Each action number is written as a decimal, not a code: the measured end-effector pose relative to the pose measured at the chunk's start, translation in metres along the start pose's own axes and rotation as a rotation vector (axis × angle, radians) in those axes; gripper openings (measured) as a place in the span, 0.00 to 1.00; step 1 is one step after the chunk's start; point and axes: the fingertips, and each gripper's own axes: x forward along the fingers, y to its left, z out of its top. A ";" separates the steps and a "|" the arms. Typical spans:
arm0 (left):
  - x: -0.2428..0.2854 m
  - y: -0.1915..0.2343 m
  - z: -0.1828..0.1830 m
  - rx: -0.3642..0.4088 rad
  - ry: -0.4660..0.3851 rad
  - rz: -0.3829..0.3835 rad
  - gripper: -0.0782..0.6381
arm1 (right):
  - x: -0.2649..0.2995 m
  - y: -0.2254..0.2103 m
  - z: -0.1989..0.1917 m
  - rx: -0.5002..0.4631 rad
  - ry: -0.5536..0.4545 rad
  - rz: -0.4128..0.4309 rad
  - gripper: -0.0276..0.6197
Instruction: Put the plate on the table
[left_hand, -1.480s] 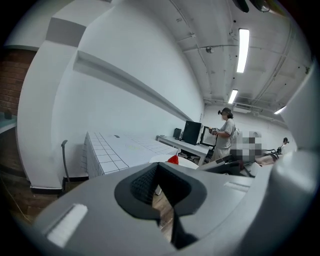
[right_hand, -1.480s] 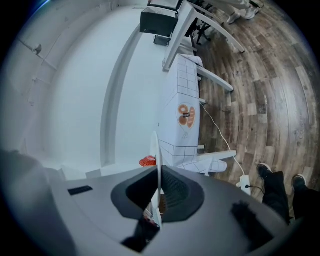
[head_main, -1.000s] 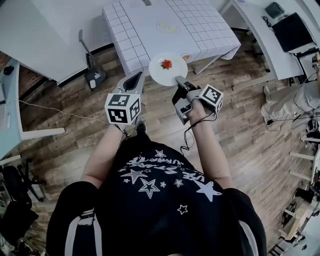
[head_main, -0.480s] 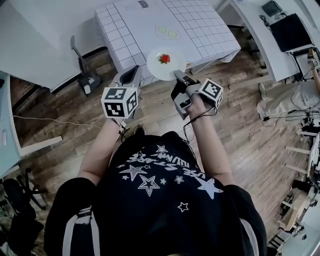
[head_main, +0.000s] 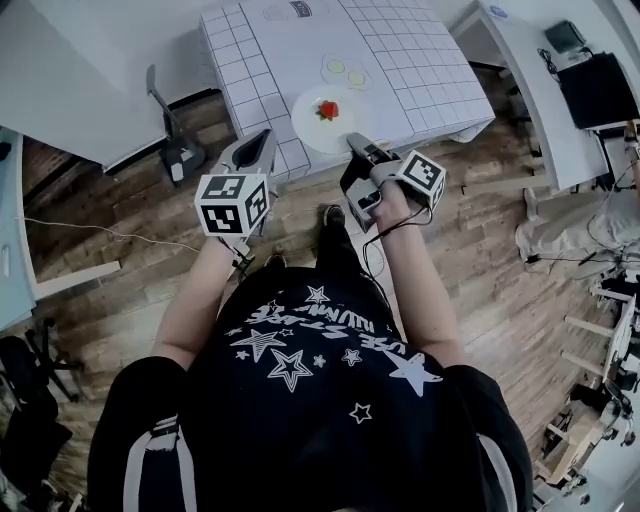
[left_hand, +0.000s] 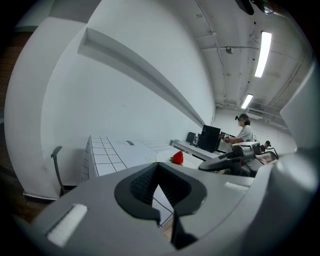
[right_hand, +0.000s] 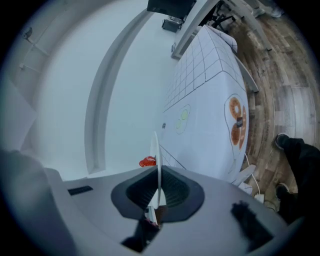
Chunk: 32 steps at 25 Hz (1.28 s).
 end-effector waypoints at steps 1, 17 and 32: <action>-0.001 0.000 0.001 -0.001 -0.008 0.015 0.12 | 0.002 0.002 0.000 -0.009 0.014 0.007 0.07; 0.050 0.003 0.008 -0.043 -0.059 0.255 0.12 | 0.076 -0.004 0.050 -0.069 0.303 0.044 0.07; 0.052 0.017 -0.003 -0.106 -0.043 0.440 0.12 | 0.112 -0.040 0.048 -0.115 0.527 -0.029 0.07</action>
